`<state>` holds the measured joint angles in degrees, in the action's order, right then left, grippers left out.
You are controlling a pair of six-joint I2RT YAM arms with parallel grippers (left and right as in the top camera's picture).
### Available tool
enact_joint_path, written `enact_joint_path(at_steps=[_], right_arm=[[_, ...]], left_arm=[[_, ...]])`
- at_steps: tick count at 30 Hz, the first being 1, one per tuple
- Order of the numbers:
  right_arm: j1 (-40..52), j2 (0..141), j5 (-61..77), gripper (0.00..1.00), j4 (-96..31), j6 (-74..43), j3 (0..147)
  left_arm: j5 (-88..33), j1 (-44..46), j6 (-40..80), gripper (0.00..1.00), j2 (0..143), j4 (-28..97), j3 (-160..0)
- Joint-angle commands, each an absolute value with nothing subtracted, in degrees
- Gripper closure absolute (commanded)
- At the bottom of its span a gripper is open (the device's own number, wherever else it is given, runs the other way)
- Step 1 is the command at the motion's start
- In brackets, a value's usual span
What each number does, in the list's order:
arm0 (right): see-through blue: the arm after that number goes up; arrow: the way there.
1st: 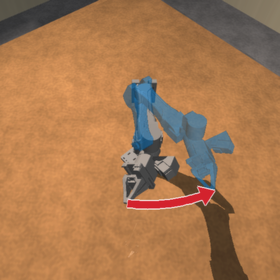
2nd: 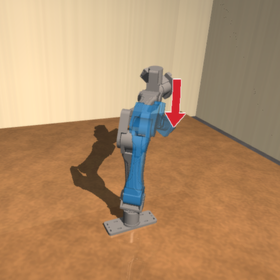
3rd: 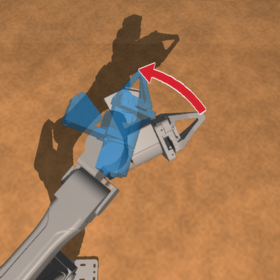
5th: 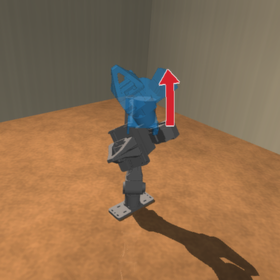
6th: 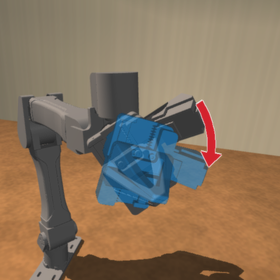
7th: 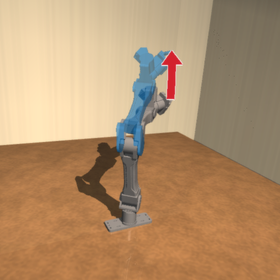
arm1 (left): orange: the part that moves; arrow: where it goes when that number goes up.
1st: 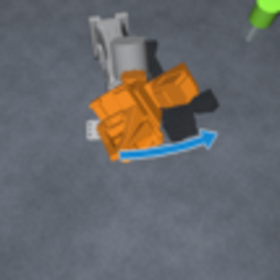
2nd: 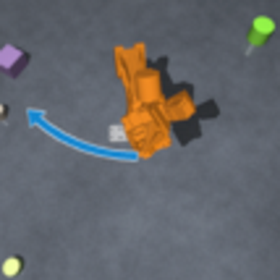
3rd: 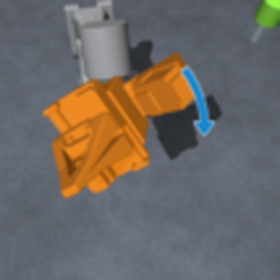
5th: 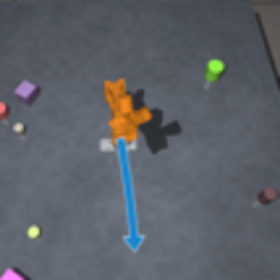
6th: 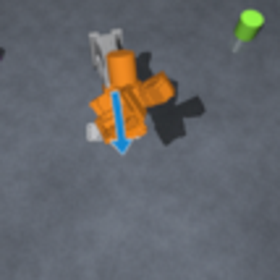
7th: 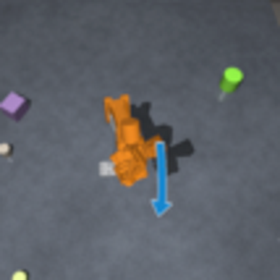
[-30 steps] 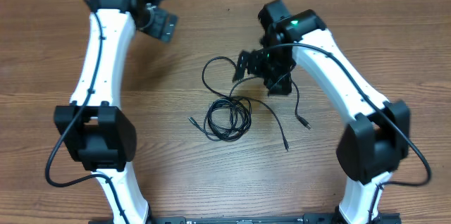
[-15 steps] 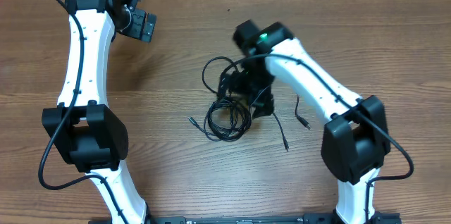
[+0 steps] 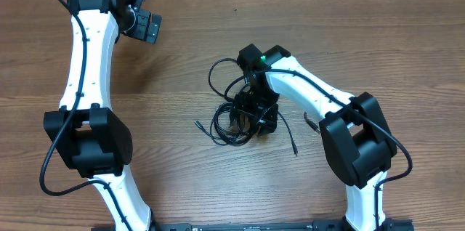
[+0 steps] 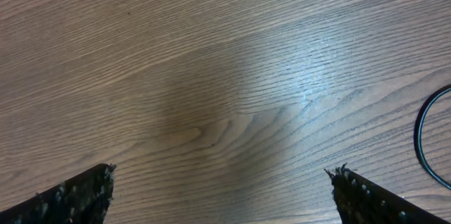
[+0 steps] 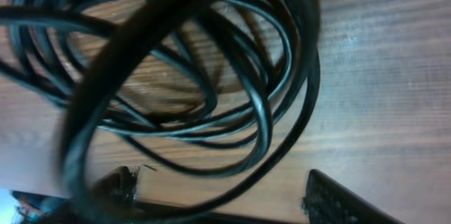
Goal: Untangle cables
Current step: 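Close the right gripper on a loop of the black cable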
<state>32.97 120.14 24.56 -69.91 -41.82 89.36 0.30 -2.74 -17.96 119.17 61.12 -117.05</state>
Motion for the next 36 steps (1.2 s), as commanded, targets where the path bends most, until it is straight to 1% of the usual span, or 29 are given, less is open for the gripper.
enact_joint_path(at_steps=[1, 3, 4, 5, 6, 8, 9, 11, 12, 25, 36], right_arm=[[32.4, 120.0, 23.9, 0.48, -67.2, -42.2, 89.2], [32.4, 120.0, 23.8, 0.57, -66.2, -42.2, 89.2], [32.4, 120.0, 23.8, 0.57, -66.0, -42.2, 89.2], [32.4, 120.0, 23.6, 0.51, -65.9, -42.0, 89.2], [32.4, 120.0, 23.1, 0.48, -66.0, -41.9, 89.2], [32.2, 120.0, 22.0, 0.47, -66.0, -41.6, 89.2], [32.1, 120.0, 21.5, 0.41, -66.0, -41.6, 89.2], [31.9, 120.0, 20.2, 0.34, -66.1, -41.5, 89.4], [31.6, 120.0, 19.7, 0.33, -66.0, -41.5, 89.5], [29.1, 120.0, 19.6, 0.33, -66.9, -38.0, 96.1], [29.2, 120.0, 21.1, 0.33, -68.6, -39.4, 97.6]], left_arm=[[0.6, -3.1, -18.2, 0.00, 119.5, 61.2, -118.4], [0.6, -3.1, -18.2, 0.00, 119.5, 61.2, -118.4], [0.6, -3.1, -18.2, 0.00, 119.5, 61.2, -118.4], [0.6, -3.1, -18.2, 0.00, 119.5, 61.2, -118.4], [0.6, -3.1, -18.2, 0.00, 119.5, 61.2, -118.4], [0.6, -3.1, -18.2, 0.00, 119.5, 61.2, -118.4], [0.6, -3.1, -18.2, 0.00, 119.5, 61.2, -118.4], [0.6, -3.1, -18.2, 0.01, 119.5, 61.2, -118.4], [0.6, -3.1, -18.2, 0.01, 119.5, 61.2, -118.4], [0.6, -3.1, -18.2, 0.00, 119.5, 61.1, -118.4], [0.6, -3.1, -18.2, 0.00, 119.5, 60.8, -118.4]])
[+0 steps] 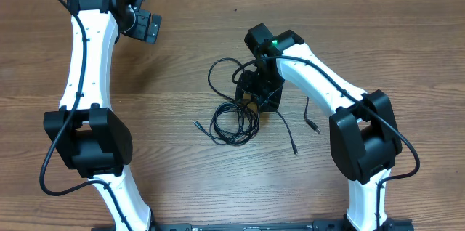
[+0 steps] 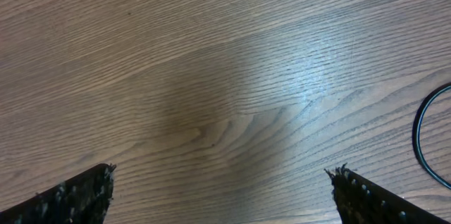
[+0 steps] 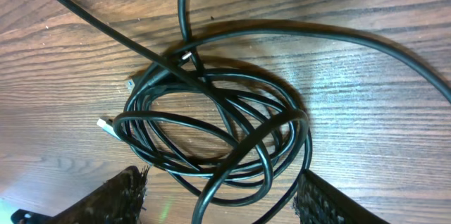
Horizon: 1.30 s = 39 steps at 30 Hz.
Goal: Untangle cables
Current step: 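Close the right gripper on a loop of the black cable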
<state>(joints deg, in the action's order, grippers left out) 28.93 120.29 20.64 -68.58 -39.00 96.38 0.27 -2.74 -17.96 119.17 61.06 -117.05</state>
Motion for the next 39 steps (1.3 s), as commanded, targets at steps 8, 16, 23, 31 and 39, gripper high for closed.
enact_joint_path(at_steps=[8, 16, 23, 31, 39], right_arm=[[29.2, 120.0, 21.5, 0.69, -68.6, -42.2, 97.6], [29.3, 120.4, 22.6, 0.60, -67.5, -43.2, 96.6], [29.3, 120.6, 23.0, 0.63, -67.3, -43.5, 95.8], [29.3, 120.6, 24.1, 0.63, -66.0, -44.1, 93.3], [29.8, 120.6, 24.5, 0.75, -65.8, -44.1, 93.0]], left_arm=[[0.6, -3.1, -18.2, 0.01, 119.5, 59.7, -118.4], [0.6, -3.1, -18.2, 0.00, 119.5, 58.3, -118.4], [0.6, -3.1, -18.2, 0.01, 119.6, 58.2, -118.4], [0.6, -3.1, -18.2, 0.00, 119.6, 58.3, -118.4], [0.6, -3.1, -18.2, 0.00, 119.6, 58.3, -118.4]])
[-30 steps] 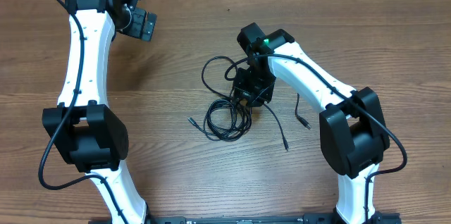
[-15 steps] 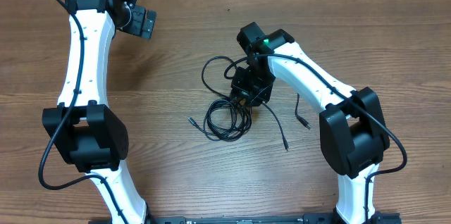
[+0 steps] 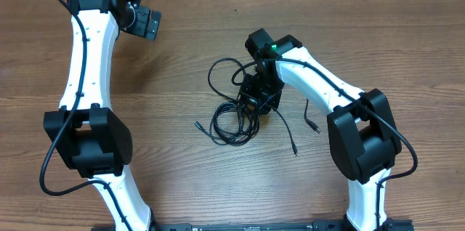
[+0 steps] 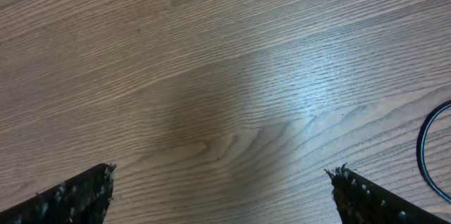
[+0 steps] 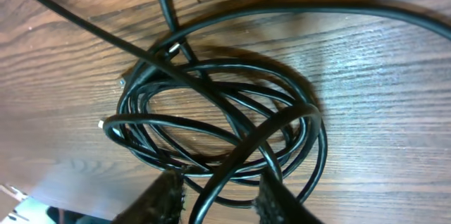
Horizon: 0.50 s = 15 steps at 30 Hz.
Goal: Untangle cables
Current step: 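Close the right gripper on a loop of the black cable, then lift the grasped cable and pull it to the right, away from the bundle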
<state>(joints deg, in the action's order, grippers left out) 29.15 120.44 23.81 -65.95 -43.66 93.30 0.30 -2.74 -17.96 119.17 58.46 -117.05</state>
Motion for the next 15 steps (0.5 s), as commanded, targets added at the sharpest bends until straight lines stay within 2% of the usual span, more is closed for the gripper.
enact_joint_path(at_steps=[1, 4, 15], right_arm=[[29.9, 120.6, 24.5, 0.82, -65.6, -44.1, 93.0], [30.0, 120.6, 24.5, 0.96, -65.5, -44.1, 93.0], [29.9, 120.6, 24.5, 0.96, -64.6, -43.3, 93.0]], left_arm=[[0.6, -3.1, -18.2, 0.00, 119.6, 58.3, -118.4], [0.6, -3.1, -18.2, 0.00, 119.6, 58.2, -118.4], [0.6, -3.1, -18.2, 0.00, 119.6, 58.3, -118.4]])
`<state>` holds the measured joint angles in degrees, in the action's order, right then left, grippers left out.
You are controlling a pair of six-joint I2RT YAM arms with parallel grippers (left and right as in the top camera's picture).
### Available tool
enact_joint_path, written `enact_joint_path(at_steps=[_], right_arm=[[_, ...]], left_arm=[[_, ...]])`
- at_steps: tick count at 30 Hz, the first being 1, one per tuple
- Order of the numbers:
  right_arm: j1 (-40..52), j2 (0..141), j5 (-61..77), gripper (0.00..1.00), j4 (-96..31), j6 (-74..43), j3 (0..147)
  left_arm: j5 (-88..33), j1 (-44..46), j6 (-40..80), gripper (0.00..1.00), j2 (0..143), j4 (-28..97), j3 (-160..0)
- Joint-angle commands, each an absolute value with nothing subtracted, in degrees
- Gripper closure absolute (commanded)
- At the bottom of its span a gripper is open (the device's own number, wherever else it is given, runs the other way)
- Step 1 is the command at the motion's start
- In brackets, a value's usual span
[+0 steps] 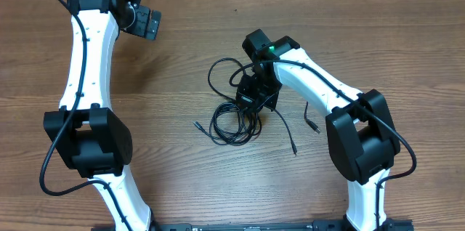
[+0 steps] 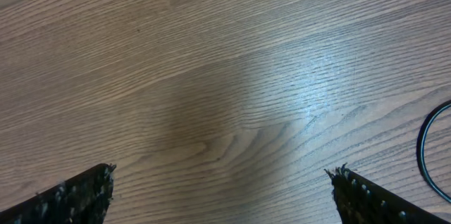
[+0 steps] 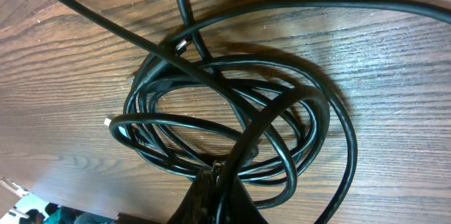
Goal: Untangle cables
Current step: 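Lift the grasped cable and pull it to the right, away from the bundle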
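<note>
A tangle of black cables (image 1: 231, 118) lies mid-table, with a coiled bundle and loose strands running out. In the right wrist view the coil (image 3: 225, 129) fills the frame, and my right gripper (image 3: 224, 185) is shut on one thick black strand crossing the coil's near side. Overhead, the right gripper (image 1: 256, 100) sits at the tangle's upper right edge. My left gripper (image 1: 144, 24) hangs open at the far upper left, well away from the cables. In the left wrist view its fingertips (image 2: 77, 192) frame bare wood, with a cable loop (image 2: 430, 146) at the right edge.
Loose cable ends with plugs lie right of the tangle (image 1: 311, 124) and below it (image 1: 293, 149). Another plug end (image 1: 197, 124) points left. The wooden table (image 1: 182, 180) spreads around the tangle on all sides.
My right gripper's fingers, a short way apart around a strand, have shut on that strand at the coil's near edge. The left gripper has not moved.
The right gripper was first down close in the coil, open. Then it stood higher, open above the tangle's upper right. Then its fingers had narrowed around one strand, and now they are shut on it. The left arm stayed at the far left throughout.
</note>
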<state>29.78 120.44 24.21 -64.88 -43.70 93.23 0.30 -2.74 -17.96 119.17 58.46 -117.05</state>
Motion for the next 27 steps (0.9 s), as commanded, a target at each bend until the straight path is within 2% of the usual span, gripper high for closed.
enact_joint_path(at_steps=[1, 9, 13, 20, 27], right_arm=[[29.9, 120.6, 24.5, 0.96, -64.6, -43.2, 93.0], [29.1, 120.4, 21.5, 0.96, -64.6, -41.8, 93.5], [25.6, 119.7, 21.3, 0.96, -65.9, -37.7, 99.2], [17.6, 118.1, 8.8, 0.96, -74.6, -33.3, 120.0], [10.3, 118.0, 7.1, 0.96, -79.0, -28.3, 146.3]], left_arm=[[0.6, -3.1, -18.2, 0.00, 119.6, 58.2, -118.4], [0.4, -3.1, -17.9, 0.01, 119.6, 58.1, -118.4], [0.1, -3.0, -17.5, 0.01, 119.6, 57.7, -118.4], [-0.1, -2.3, -14.5, 0.00, 119.6, 57.1, -118.4], [-1.5, -0.9, -12.6, 0.00, 119.6, 56.1, -118.4]])
